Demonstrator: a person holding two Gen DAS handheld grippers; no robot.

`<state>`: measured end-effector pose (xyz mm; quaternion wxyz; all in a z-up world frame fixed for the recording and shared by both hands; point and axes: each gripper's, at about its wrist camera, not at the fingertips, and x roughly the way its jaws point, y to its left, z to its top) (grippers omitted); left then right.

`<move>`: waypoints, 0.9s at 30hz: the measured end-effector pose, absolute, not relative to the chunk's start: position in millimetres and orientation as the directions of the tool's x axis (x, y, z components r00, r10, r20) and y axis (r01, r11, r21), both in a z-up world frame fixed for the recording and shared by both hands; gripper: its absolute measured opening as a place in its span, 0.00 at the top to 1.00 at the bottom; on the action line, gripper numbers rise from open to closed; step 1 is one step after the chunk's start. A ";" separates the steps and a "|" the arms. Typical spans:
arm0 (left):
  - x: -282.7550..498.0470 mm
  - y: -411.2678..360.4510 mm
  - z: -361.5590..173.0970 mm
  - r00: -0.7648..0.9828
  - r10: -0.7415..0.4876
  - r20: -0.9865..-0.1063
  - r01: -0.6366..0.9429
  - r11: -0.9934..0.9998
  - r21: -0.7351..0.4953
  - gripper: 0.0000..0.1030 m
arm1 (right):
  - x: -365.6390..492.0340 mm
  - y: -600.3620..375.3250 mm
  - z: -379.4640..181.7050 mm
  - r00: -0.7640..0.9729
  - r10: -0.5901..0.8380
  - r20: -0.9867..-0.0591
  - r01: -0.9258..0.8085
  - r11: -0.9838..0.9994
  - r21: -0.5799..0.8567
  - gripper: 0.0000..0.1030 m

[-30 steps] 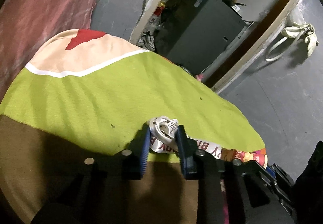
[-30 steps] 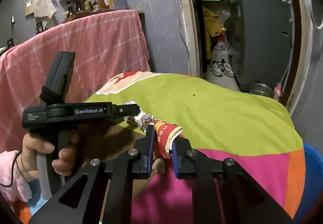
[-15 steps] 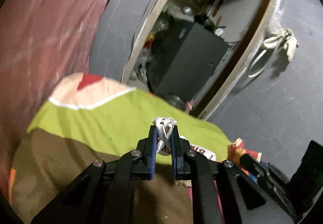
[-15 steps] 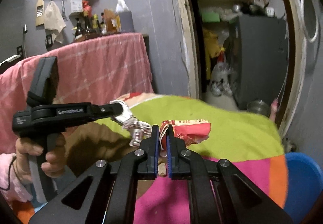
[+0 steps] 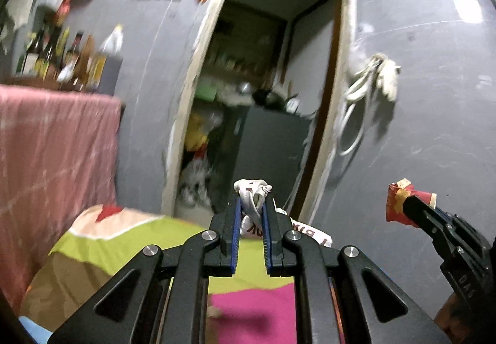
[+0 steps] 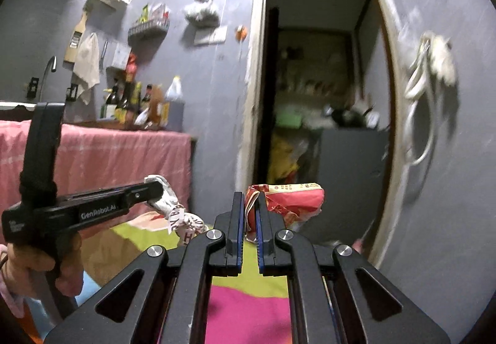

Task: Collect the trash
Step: 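Lift both held items off the bed over the blue bucket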

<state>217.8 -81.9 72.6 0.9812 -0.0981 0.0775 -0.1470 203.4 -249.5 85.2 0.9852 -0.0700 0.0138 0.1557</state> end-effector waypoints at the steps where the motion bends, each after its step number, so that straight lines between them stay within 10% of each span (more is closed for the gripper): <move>1: 212.3 -92.3 74.6 0.948 -0.303 -0.096 0.280 0.938 -0.203 0.90 | 196.3 -255.3 88.4 0.958 0.285 -0.024 -0.285 0.946 -0.151 0.96; 15: 182.3 -205.6 88.7 0.945 -0.318 0.082 0.325 0.941 -0.096 0.90 | 156.6 -348.2 92.9 0.987 0.078 0.143 -0.052 0.983 -0.178 0.95; 27: 216.4 -264.2 43.9 0.926 -0.371 -0.078 0.363 0.927 -0.095 0.90 | 178.9 -402.8 50.9 1.000 -0.003 0.027 0.006 0.994 -0.112 0.95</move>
